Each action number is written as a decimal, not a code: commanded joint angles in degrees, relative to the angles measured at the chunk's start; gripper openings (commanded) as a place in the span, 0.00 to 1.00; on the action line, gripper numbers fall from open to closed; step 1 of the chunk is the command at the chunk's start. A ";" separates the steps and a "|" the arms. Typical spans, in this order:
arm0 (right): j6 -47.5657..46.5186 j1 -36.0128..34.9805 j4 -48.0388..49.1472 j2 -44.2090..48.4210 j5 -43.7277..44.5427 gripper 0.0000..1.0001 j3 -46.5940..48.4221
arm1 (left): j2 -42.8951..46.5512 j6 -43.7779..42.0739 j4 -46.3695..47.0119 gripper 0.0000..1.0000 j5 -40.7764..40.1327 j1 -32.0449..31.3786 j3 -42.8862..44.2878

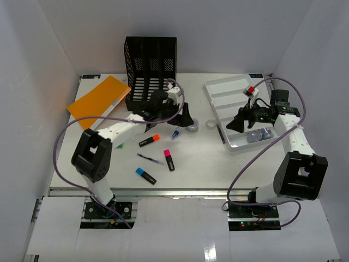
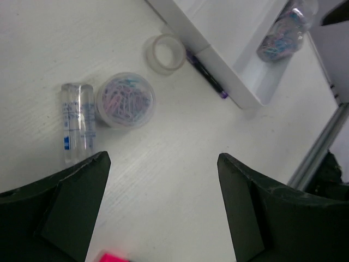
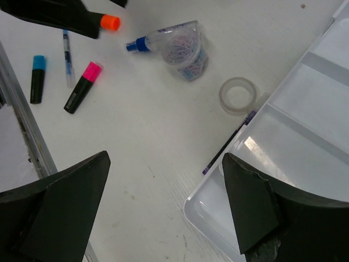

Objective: Organize the desk

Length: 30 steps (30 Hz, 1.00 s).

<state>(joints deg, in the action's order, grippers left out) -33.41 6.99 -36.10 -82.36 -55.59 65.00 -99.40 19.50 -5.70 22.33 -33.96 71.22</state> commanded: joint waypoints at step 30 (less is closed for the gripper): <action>-1.40 6.49 0.06 4.31 -9.01 0.90 -3.27 | -29.62 -7.22 -32.51 0.75 -29.55 -13.04 41.67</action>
<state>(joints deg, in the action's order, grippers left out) -34.54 12.81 -36.27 -79.07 -63.24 61.95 -130.21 12.73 -37.63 -8.12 -46.34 110.63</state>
